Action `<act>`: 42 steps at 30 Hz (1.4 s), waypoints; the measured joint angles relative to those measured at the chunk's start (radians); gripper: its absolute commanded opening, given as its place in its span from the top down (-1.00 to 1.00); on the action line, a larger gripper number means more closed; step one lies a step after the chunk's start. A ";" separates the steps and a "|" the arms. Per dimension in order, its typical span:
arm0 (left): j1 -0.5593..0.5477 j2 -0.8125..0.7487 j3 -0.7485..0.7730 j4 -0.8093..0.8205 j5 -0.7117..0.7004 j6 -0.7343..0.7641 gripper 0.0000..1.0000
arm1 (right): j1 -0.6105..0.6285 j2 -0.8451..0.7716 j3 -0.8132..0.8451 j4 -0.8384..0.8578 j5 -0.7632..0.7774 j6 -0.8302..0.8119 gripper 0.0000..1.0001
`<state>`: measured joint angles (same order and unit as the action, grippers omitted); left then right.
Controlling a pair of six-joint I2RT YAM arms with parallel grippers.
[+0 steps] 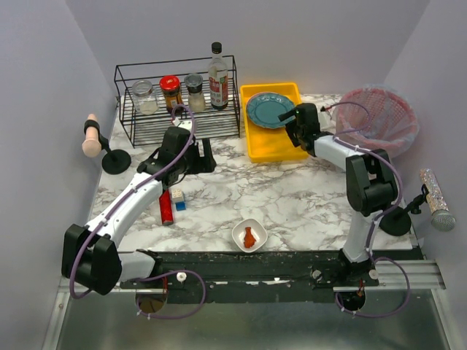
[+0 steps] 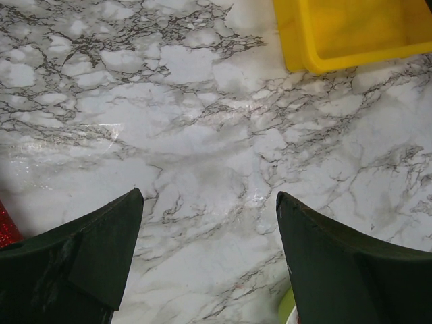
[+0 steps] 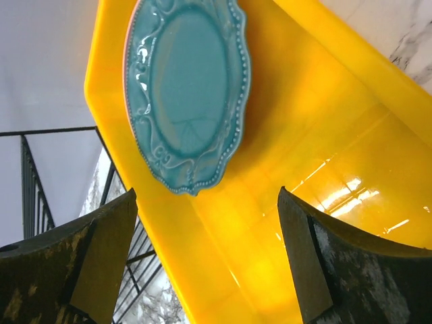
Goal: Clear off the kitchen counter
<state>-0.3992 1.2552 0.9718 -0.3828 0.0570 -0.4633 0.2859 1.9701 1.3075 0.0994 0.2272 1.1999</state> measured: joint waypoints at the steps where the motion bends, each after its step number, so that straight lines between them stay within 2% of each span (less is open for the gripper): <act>1: 0.000 0.003 0.000 0.000 0.000 0.000 -0.82 | 0.000 -0.017 -0.003 -0.011 0.000 -0.021 -0.85; 9: -0.036 0.024 0.000 -0.001 0.000 0.006 -0.80 | 0.015 -0.144 -0.040 -0.031 -0.048 -0.225 -0.84; 14: -0.146 0.023 -0.006 0.008 0.003 0.014 -0.78 | 0.076 -0.306 -0.168 -0.039 -0.069 -0.351 -0.86; 19: -0.245 0.008 -0.059 0.021 0.016 0.028 -0.73 | 0.099 -0.514 -0.295 -0.074 -0.170 -0.465 -0.87; 26: -0.288 -0.001 -0.154 0.019 0.025 0.014 -0.72 | 0.097 -0.816 -0.481 -0.245 -0.312 -0.628 -0.78; 31: -0.290 0.034 -0.138 0.029 0.019 -0.021 -0.72 | 0.135 -0.955 -0.591 -0.384 -0.372 -0.680 -0.76; 35: -0.290 0.095 -0.094 0.040 0.016 -0.035 -0.72 | 0.206 -1.025 -0.659 -0.465 -0.383 -0.687 -0.71; 42: -0.290 0.184 -0.028 0.066 0.015 -0.048 -0.72 | 0.384 -0.993 -0.703 -0.490 -0.382 -0.665 -0.64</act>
<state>-0.6895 1.4395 0.9436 -0.3164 0.0719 -0.5117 0.6697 0.9775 0.6048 -0.3904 -0.1547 0.5346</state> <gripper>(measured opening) 0.862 0.833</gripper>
